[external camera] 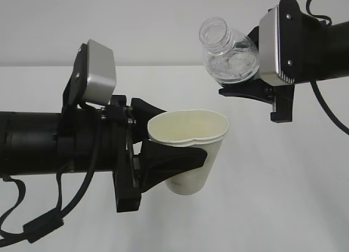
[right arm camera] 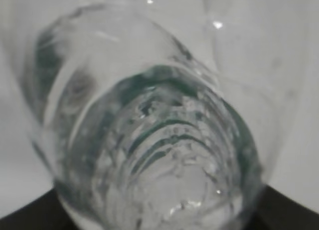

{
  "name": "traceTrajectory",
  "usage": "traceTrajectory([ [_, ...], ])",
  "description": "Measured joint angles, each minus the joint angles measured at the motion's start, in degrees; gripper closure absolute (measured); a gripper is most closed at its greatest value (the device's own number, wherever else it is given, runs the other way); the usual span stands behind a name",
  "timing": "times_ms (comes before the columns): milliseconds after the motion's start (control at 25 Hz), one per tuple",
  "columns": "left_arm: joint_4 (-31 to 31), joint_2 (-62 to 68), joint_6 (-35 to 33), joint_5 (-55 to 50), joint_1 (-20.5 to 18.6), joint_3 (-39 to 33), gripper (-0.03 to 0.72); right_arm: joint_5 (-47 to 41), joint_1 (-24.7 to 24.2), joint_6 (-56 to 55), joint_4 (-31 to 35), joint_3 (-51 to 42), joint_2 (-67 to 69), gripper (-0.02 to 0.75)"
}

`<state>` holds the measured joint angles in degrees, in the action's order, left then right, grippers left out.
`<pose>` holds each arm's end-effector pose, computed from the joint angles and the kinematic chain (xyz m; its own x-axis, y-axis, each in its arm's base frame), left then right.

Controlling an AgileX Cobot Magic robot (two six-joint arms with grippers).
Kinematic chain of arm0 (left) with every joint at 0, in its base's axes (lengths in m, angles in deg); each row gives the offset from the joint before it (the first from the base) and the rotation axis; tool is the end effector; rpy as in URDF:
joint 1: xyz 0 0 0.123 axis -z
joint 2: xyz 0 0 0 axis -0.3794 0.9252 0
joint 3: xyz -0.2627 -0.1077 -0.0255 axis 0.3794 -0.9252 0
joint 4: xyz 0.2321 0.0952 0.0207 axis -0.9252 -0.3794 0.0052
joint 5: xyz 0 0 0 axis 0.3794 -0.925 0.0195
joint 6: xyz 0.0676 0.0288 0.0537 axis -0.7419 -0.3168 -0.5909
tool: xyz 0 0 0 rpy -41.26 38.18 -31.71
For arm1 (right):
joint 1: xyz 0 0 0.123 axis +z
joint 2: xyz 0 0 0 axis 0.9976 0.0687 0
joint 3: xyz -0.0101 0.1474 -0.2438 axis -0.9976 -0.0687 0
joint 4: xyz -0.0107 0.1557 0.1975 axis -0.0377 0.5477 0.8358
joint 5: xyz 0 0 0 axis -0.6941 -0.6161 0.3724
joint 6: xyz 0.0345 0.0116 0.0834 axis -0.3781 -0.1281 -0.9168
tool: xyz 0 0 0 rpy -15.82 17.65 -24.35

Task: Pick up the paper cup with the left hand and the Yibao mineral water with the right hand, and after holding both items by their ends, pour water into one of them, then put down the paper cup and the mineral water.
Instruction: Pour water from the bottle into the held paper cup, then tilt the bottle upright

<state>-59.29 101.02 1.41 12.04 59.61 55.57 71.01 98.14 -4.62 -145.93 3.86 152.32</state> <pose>0.1938 -0.2205 0.2242 -0.0892 0.1832 -0.9790 0.9744 0.2197 -0.0477 0.2971 0.1172 0.2785 0.4487 -0.7046 -0.5497 -0.7149 0.0861 -0.6939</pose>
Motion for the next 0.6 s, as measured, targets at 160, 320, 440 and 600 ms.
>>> traceTrajectory([
  [160, 0.0, 0.0, -0.04, 0.0, 0.0, 0.0, 0.279, 0.0, 0.0, 1.61, 0.0, 0.0, 0.0, 0.302],
  [320, 0.0, 0.0, -0.04, 0.0, 0.0, 0.0, 0.279, -0.3, 0.0, 3.77, 0.0, 0.0, 0.0, 0.302],
  [440, 0.0, 0.0, -0.04, 0.0, 0.0, 0.0, 0.279, -0.57, 0.0, 5.24, 0.0, 0.0, 0.0, 0.302],
  [600, 0.09, 0.0, -0.04, 0.0, 0.0, 0.0, 0.279, -0.91, 0.0, 6.95, 0.0, 0.0, 0.0, 0.302],
])
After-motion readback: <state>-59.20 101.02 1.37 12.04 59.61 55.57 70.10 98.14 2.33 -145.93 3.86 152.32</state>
